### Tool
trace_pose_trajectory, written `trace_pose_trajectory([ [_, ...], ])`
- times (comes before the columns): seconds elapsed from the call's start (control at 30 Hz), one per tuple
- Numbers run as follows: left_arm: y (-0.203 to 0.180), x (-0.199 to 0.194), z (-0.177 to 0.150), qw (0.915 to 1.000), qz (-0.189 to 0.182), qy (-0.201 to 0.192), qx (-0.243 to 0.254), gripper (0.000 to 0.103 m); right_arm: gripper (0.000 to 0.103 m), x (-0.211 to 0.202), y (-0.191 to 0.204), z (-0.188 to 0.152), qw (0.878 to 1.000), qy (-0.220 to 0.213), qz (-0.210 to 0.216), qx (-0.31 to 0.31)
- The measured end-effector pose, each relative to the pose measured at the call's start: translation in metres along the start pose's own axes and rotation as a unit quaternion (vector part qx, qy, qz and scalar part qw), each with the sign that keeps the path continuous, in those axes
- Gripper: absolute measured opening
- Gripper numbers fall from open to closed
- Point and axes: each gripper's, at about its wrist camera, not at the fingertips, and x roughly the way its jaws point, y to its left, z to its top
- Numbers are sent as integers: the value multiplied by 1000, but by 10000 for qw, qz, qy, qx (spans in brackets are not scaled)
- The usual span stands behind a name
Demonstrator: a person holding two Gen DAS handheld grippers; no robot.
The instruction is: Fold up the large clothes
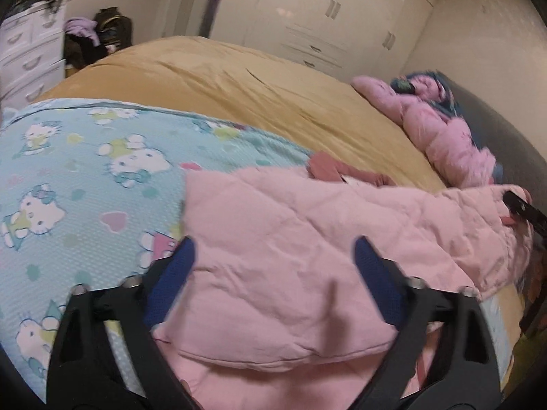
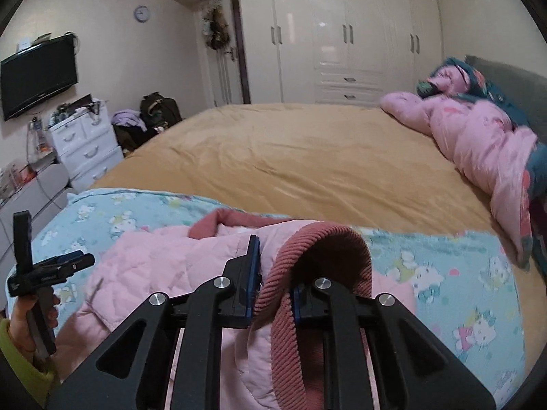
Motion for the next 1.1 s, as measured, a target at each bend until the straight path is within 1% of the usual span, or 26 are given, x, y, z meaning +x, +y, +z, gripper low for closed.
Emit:
trace_pose_trajectory([
  [0.03,-3,2,-2,10000,-7,30,48,63,14,2,-1,-3,10000,17,8,54],
  [0.07,-6,4,-3,9999,-64,63,101,60,14,5,-5,-8,9999,56,9,119],
  [0.13,-13,9,-6,9995,-219,147,184,44,14,10,-7,-14,9998,127,-2,180],
  [0.2,-19,13,-9,9986,-367,223,323,33,14,14,-10,-19,9995,210,-15,239],
  [0.23,-22,14,-10,9982,-377,252,382,31,14,15,-11,-20,9994,222,-10,251],
  [0.3,-26,21,-14,9976,-294,376,500,31,14,15,-9,-20,9994,220,-6,251],
  [0.43,-23,44,-24,9952,-127,868,444,31,15,20,-7,-21,9994,269,17,199],
  [0.5,-21,53,-29,9943,-43,968,456,31,15,22,-4,-21,9994,317,-6,139],
  [0.53,-22,54,-31,9938,7,990,503,31,18,24,-3,-23,9993,365,-39,113],
  [0.6,-24,58,-33,9928,102,1019,615,31,23,25,-2,-25,9989,427,-152,81],
  [0.63,-25,59,-34,9924,138,1034,651,31,33,26,-2,-26,9987,468,-172,72],
  [0.67,-25,61,-35,9921,155,1044,673,31,40,26,-3,-28,9985,509,-186,88],
  [0.7,-25,61,-36,9919,162,1051,689,31,41,26,-4,-29,9983,545,-190,125],
  [0.77,-25,62,-37,9918,163,1063,688,31,47,21,-8,-33,9979,550,-224,255],
  [0.8,-25,63,-37,9918,159,1071,677,31,49,18,-9,-34,9977,522,-274,322],
  [0.83,-24,62,-37,9918,156,1079,670,31,56,15,-10,-34,9975,486,-358,360],
  [0.87,-24,63,-37,9918,155,1084,664,31,64,7,-11,-33,9972,355,-518,397],
  [0.93,-24,63,-37,9917,151,1092,662,31,69,-4,-10,-31,9972,151,-576,453],
  [1.0,-23,63,-37,9917,145,1102,648,31,72,-11,-4,-27,9979,48,-470,434],
  [1.07,-22,64,-37,9916,120,1115,645,31,79,-10,8,-24,9992,59,-266,301],
  [1.1,-22,64,-37,9916,108,1120,639,31,80,-9,13,-24,9995,77,-206,246],
])
